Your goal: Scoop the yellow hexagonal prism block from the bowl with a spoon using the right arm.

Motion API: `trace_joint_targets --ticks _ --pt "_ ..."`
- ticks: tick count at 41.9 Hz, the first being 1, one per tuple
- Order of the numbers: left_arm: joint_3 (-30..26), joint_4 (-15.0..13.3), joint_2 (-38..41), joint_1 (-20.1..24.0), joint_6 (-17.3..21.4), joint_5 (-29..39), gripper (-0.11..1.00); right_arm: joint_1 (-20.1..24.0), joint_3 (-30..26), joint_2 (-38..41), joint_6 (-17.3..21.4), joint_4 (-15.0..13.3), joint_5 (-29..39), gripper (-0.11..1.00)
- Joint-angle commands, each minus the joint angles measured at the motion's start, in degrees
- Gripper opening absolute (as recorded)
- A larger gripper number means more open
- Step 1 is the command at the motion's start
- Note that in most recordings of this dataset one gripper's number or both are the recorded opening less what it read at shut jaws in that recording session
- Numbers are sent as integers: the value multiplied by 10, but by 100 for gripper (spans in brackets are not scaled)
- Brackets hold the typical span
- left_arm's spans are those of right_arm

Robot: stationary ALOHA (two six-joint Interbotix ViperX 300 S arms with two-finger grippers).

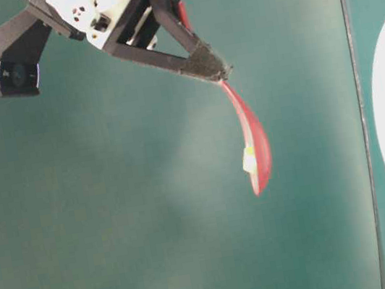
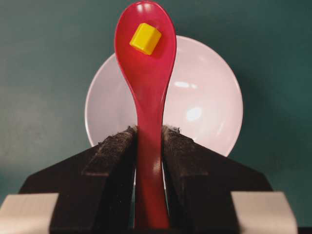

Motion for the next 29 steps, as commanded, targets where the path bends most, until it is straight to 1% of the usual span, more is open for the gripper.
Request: trace_joint_targets --ticks 1,29 --pt "-18 2 3 1 1 -3 6 0 -17 -13 -1 0 -4 24" --pt "-21 2 3 1 1 -3 6 0 -16 -13 -2 0 -4 24"
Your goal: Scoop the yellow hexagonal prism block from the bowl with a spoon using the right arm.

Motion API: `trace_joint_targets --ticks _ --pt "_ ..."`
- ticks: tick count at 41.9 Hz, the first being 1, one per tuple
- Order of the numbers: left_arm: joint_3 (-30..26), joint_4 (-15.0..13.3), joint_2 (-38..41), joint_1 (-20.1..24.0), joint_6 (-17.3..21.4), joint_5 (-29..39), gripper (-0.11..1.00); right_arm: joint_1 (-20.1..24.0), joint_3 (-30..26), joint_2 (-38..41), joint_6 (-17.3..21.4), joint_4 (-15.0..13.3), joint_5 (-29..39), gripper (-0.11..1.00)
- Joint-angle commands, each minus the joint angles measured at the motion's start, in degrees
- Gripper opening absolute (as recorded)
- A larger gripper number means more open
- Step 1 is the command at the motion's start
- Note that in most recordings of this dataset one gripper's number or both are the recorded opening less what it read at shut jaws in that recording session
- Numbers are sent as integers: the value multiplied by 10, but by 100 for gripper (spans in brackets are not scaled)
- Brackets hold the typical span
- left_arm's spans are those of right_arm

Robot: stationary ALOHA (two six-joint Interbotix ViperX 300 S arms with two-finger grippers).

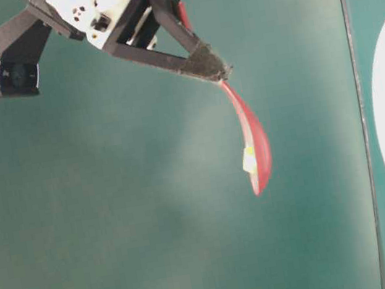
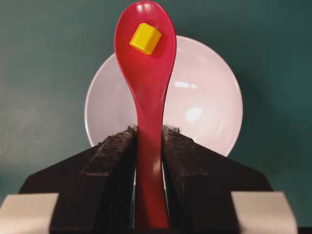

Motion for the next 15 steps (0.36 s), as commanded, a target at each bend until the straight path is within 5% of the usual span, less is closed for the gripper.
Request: trace_joint_targets --ticks 1,15 --pt "-19 1 3 1 1 -2 6 1 -16 -12 0 0 -4 24" --pt "-19 1 3 1 1 -2 6 1 -15 -13 0 0 -2 24"
